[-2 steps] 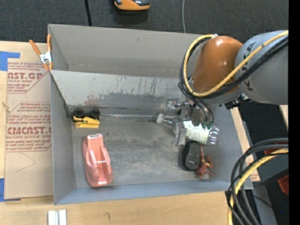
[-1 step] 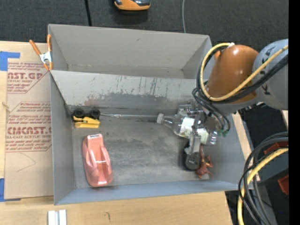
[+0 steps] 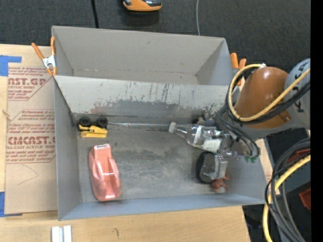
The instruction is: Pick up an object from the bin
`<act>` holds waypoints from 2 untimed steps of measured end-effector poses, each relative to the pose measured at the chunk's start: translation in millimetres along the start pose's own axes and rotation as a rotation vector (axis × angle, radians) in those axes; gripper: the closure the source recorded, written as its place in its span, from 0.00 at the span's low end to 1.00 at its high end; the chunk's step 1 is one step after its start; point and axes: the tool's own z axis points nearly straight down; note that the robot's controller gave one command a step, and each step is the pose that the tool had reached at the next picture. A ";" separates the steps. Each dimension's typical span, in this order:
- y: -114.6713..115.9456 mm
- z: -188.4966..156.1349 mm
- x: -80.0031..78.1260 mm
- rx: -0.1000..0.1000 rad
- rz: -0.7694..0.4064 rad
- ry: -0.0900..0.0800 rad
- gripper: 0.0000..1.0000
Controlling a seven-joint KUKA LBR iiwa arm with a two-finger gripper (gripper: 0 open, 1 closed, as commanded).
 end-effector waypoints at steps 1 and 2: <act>-9.6 45.5 1.9 -0.005 -0.127 0.001 0.00; -20.6 69.6 15.5 -0.004 -0.166 0.002 0.00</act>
Offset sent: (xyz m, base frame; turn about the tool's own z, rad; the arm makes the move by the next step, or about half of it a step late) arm -0.0308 -0.0298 -0.0662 -0.1835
